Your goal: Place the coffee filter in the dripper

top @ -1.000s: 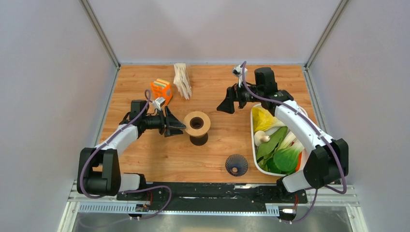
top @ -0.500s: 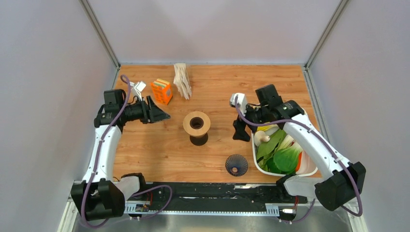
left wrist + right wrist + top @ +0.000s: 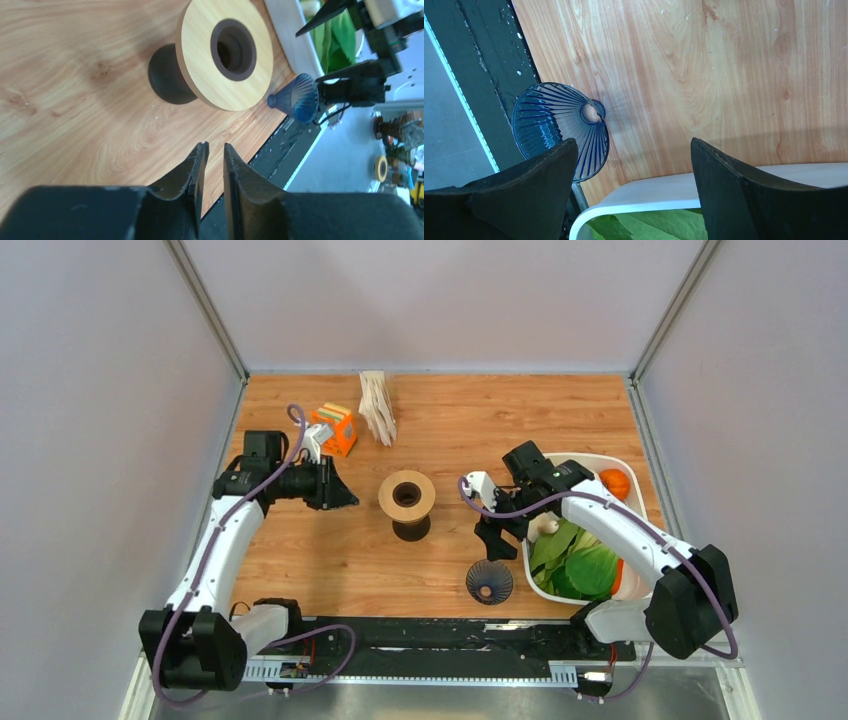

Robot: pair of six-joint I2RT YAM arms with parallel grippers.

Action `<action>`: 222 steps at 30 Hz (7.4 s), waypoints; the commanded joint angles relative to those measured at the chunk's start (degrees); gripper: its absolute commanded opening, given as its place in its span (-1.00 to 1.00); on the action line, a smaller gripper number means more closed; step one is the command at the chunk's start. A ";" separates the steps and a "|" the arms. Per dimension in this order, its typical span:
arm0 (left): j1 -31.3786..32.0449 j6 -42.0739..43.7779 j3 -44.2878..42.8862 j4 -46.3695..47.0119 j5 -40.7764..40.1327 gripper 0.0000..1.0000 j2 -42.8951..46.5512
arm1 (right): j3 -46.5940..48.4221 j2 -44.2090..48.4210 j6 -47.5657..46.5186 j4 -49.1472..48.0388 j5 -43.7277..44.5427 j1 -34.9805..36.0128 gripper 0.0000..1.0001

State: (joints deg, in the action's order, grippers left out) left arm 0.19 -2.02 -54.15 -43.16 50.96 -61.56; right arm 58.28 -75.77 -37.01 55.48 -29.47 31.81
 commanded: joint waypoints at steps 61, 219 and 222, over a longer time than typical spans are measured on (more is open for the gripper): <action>4.76 -5.34 -3.06 9.59 -0.59 0.39 8.07 | -5.07 -3.46 -2.44 -4.32 4.25 3.73 0.22; 15.11 -17.04 -9.79 17.65 -3.22 -0.21 -16.18 | 34.82 -26.13 41.32 -11.64 -13.95 -0.26 -0.55; 15.10 -17.71 -10.19 16.83 -3.23 -0.25 -16.84 | 34.82 -26.57 41.76 -11.60 -13.81 -0.17 -0.64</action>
State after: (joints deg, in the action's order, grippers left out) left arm 15.03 -18.41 -61.67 -26.33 47.24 -77.38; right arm 91.68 -101.25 2.94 45.52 -44.01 31.22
